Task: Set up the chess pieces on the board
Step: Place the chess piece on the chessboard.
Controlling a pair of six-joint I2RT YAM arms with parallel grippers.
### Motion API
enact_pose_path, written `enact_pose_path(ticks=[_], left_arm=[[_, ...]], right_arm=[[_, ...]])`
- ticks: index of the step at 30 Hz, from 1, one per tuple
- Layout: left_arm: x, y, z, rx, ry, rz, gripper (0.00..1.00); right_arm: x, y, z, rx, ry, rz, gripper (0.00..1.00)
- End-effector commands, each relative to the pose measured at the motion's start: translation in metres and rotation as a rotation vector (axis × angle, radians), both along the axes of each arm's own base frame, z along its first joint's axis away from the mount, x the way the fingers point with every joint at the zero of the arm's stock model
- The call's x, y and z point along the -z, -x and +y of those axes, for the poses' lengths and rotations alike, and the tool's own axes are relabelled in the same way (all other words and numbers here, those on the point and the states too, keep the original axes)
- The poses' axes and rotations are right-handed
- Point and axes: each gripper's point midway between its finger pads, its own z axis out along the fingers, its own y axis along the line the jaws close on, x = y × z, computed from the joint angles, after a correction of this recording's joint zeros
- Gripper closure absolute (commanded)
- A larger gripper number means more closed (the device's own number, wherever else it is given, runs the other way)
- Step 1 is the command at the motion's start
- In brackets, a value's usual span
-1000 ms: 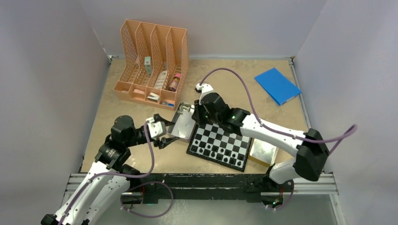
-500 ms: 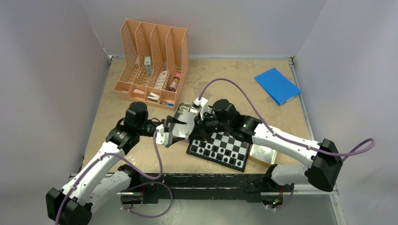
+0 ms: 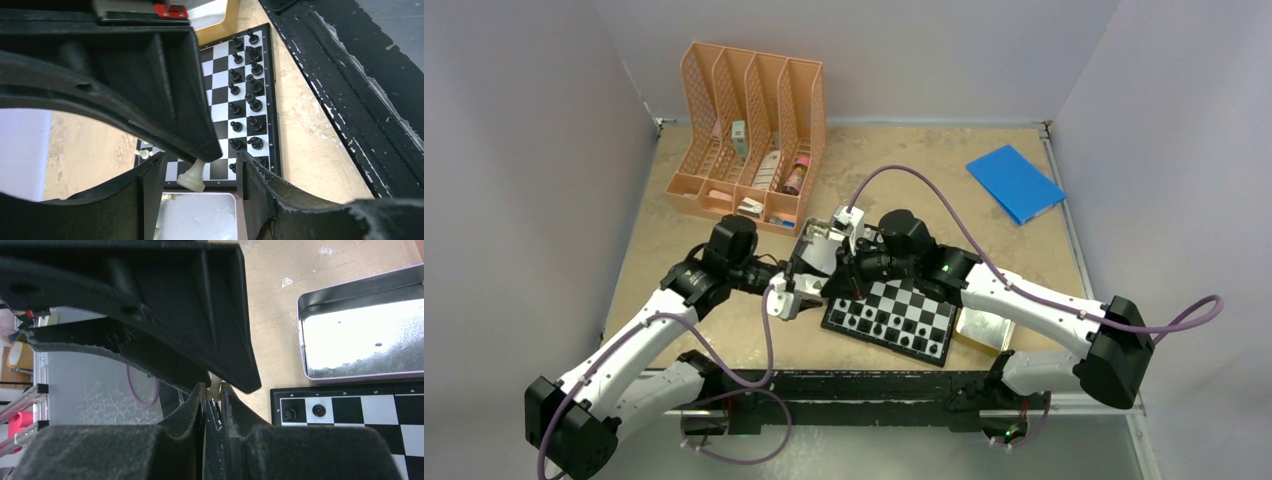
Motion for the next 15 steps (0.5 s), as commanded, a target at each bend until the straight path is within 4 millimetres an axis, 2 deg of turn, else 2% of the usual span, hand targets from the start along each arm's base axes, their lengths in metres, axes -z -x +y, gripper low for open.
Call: enact_pose_path(ticks=[1,3,7,11,15], left_arm=[[-0.012,0.003,-0.009,0.043,0.006,-0.062,0.50],[-0.012,0.004,-0.011,0.047,0.009,-0.057,0.56],[-0.018,0.000,-0.012,-0.005,0.014,-0.022,0.77],[-0.027,-0.009,-0.011,-0.111,0.042,0.036,0.86],[-0.035,-0.013,-0.016,-0.180,0.116,0.138,0.95]], right_arm=[[-0.019,-0.002,0.006,-0.014,-0.066,-0.027,0.88],[-0.018,-0.005,0.006,0.002,-0.058,-0.028,0.88],[-0.024,-0.014,0.002,0.067,-0.067,-0.036,0.88],[-0.043,-0.030,-0.009,0.203,-0.134,-0.026,0.87],[-0.067,-0.036,-0.014,0.303,-0.275,0.010,0.86]])
